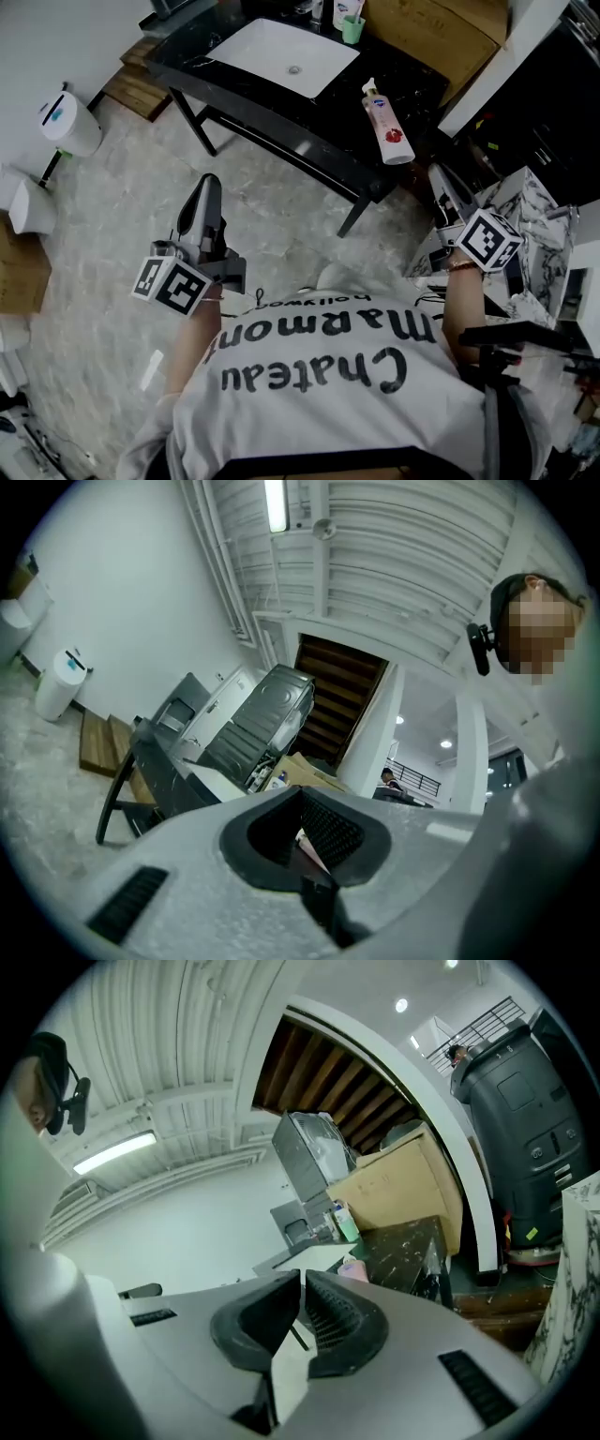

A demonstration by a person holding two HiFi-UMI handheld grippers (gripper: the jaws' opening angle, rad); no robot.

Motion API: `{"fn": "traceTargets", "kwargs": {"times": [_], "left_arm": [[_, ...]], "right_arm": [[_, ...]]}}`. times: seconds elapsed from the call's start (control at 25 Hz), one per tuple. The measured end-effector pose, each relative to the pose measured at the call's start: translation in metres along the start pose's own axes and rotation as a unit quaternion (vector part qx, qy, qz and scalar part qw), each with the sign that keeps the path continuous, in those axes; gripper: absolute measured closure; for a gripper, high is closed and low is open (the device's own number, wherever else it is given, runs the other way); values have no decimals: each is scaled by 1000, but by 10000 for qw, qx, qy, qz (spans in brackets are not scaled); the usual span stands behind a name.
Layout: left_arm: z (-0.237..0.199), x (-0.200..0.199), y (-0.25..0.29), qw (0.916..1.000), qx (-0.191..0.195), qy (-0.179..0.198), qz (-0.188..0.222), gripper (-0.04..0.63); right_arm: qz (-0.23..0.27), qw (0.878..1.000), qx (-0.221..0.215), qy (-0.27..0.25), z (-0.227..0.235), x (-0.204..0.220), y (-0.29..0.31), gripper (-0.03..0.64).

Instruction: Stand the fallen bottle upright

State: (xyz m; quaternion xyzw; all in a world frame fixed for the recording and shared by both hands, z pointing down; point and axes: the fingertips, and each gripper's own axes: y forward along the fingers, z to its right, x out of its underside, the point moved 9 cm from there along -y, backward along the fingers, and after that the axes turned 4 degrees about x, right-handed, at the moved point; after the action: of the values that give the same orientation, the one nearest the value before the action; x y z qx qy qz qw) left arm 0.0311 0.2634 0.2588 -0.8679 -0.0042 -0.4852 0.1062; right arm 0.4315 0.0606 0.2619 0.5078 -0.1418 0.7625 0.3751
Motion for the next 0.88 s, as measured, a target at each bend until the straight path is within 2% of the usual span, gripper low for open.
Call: {"fn": "traceTargets", "kwargs": {"times": [0.16,0.28,0.32,0.4,0.48,0.6,0.72,0.88], "left_arm": [[-25,8,2,9993,-148,-314,-134,581],[-43,4,2,9993,-267,-248,-125,581],[-50,3,2,9991,-331,-202,-147,581],[-64,1,5,9986,-463,-217,-127,581],[-77,-7,15,9984,-487,-278,3,581],[-96,-26,43,9988,-452,-100,136,581],[-121,-43,75,9984,-530,-45,214,581],[-145,-56,118,9986,-521,-59,70,581]], "right_arm": [[-378,9985,358,-156,16,-5,21,597],[-533,9981,314,-44,24,-10,50,591],[-572,9977,364,-93,25,-13,60,564],[-716,9959,474,-285,27,-17,81,429],[-928,9932,524,-473,30,-18,106,384],[-1179,9873,684,-815,37,-22,147,338],[-1669,9767,834,-1059,50,-21,189,321],[-2871,9498,815,-943,63,-15,234,291]]}}
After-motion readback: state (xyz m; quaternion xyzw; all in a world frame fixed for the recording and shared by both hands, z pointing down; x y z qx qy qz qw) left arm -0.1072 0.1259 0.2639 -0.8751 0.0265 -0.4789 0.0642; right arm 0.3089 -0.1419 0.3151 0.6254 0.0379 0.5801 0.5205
